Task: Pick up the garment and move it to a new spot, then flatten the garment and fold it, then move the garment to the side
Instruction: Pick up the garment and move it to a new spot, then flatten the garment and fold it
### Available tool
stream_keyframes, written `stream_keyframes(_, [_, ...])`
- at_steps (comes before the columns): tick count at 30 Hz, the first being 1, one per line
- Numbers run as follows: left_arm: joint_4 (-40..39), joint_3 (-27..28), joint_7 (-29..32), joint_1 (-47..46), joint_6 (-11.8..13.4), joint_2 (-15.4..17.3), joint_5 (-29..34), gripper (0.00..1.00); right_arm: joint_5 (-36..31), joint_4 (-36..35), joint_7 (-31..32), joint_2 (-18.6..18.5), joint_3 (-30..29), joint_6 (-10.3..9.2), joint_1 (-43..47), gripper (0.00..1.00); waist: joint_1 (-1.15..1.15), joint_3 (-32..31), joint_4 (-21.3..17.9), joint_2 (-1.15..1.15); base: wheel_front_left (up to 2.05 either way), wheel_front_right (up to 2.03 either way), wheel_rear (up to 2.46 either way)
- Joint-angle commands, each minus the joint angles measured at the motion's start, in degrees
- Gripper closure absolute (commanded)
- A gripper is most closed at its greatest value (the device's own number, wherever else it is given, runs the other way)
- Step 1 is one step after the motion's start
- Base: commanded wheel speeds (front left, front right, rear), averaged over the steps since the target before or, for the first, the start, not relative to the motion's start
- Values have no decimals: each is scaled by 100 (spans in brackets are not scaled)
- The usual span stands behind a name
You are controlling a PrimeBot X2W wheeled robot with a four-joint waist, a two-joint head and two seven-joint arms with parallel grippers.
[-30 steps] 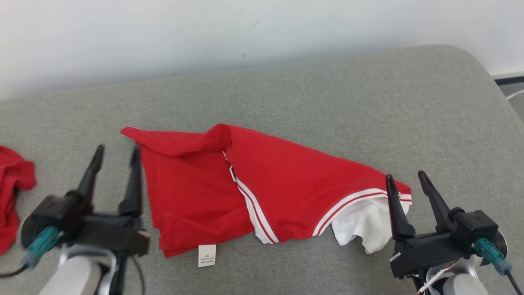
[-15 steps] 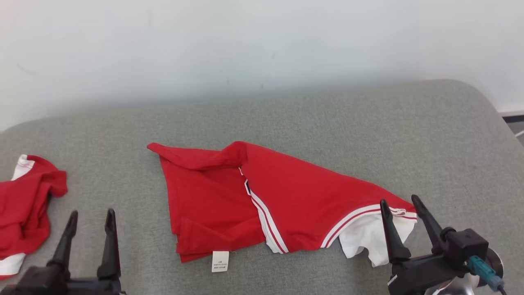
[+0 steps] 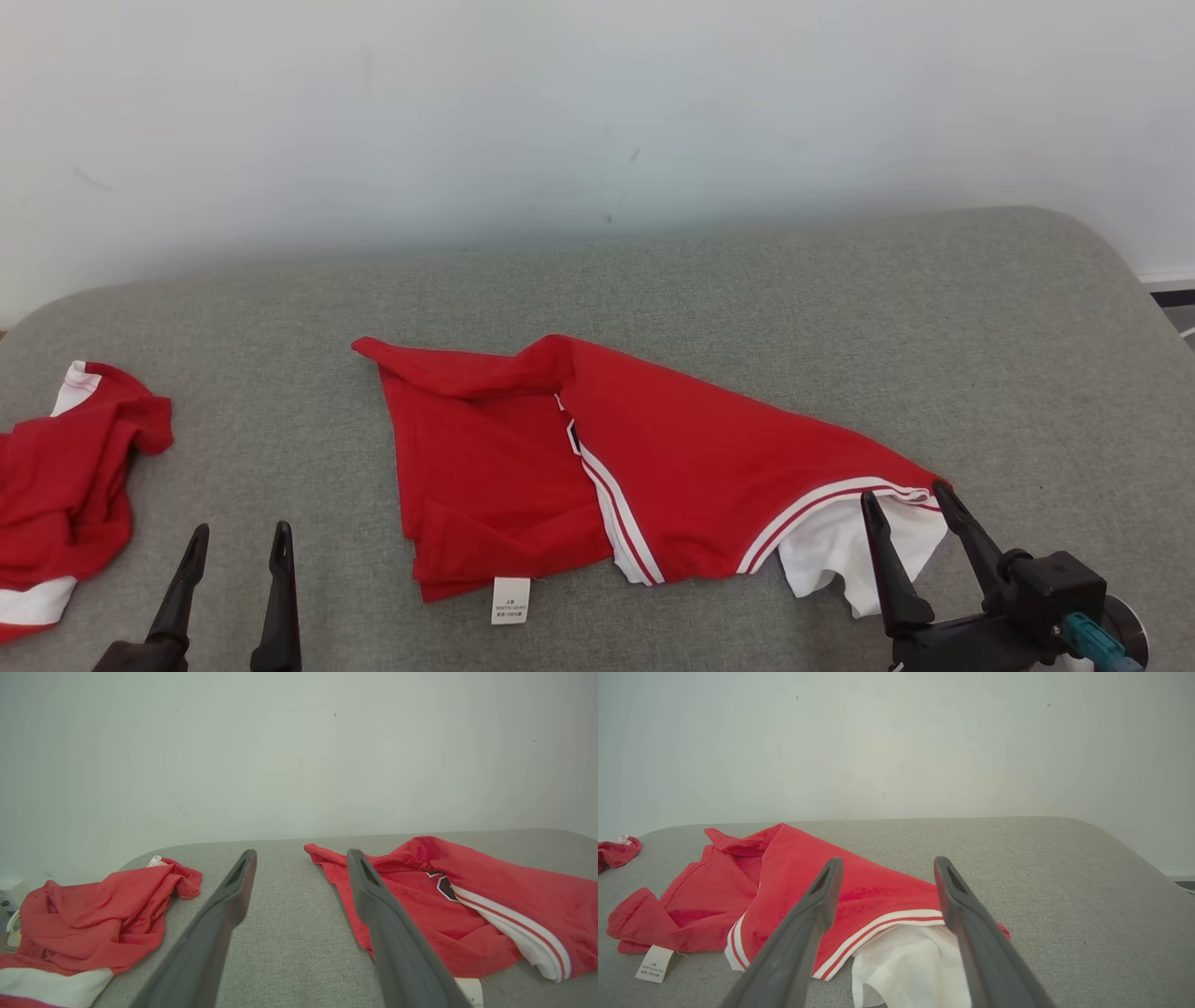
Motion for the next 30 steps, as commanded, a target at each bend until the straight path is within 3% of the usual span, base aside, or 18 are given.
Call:
stream_keyframes(1, [6, -11, -22, 42, 28, 5, 42, 0, -57, -24, 3, 0, -1, 2, 37, 0, 1, 6, 12, 0, 0, 0, 0])
stream_keyframes(13, [52, -68, 24, -112, 2, 16, 18, 0, -61, 16, 88, -128, 177, 2, -58, 0, 1, 81, 228, 0, 0, 0, 0])
stream_keyframes(30, [334, -454, 4, -701, -200, -328, 139, 0, 394, 1098, 298, -1098, 2633, 2, -1169, 0, 1, 816, 947, 0, 0, 0, 0])
